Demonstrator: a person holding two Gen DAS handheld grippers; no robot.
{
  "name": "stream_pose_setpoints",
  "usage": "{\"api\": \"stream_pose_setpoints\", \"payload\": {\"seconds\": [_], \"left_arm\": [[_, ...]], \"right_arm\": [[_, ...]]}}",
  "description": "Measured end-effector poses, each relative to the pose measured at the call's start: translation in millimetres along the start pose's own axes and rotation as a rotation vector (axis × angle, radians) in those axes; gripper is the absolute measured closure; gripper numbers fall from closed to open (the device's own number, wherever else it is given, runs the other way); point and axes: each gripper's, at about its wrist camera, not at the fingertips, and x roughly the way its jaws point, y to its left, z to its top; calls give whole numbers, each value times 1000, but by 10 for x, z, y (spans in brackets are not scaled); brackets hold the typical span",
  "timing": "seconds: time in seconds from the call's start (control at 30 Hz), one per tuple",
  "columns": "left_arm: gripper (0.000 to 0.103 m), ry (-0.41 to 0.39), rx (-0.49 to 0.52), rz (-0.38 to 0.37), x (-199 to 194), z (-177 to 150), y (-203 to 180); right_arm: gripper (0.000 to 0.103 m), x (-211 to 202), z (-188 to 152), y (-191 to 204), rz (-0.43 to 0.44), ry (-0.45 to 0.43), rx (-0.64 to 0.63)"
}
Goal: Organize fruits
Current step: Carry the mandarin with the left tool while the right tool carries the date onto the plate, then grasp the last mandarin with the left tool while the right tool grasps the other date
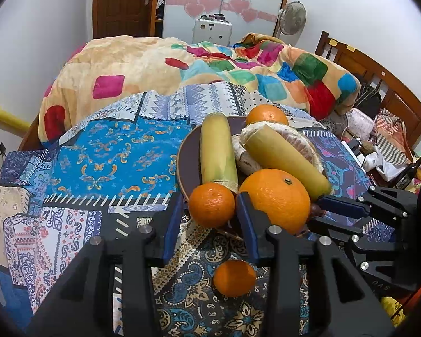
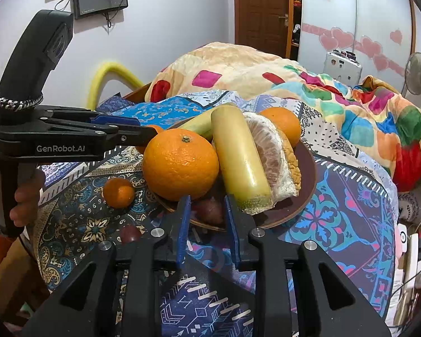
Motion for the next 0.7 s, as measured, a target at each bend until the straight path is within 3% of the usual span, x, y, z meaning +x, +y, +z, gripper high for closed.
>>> {"api": "stream_pose_setpoints", "payload": {"seconds": [0.13, 0.33, 0.47, 0.7], "left_arm": [[57, -26, -8, 4, -140, -31, 22], [55, -57, -13, 34, -404, -142, 41], [43, -98, -1, 82, -618, -274, 22], [32, -128, 6, 124, -843, -551, -31]], "right_arm": [[73, -55, 4, 33, -9, -15, -9], [73, -199, 24, 76, -9, -45, -3], [72, -304, 26, 122, -2, -62, 2], [63, -400, -40, 233, 19, -71, 6]]}}
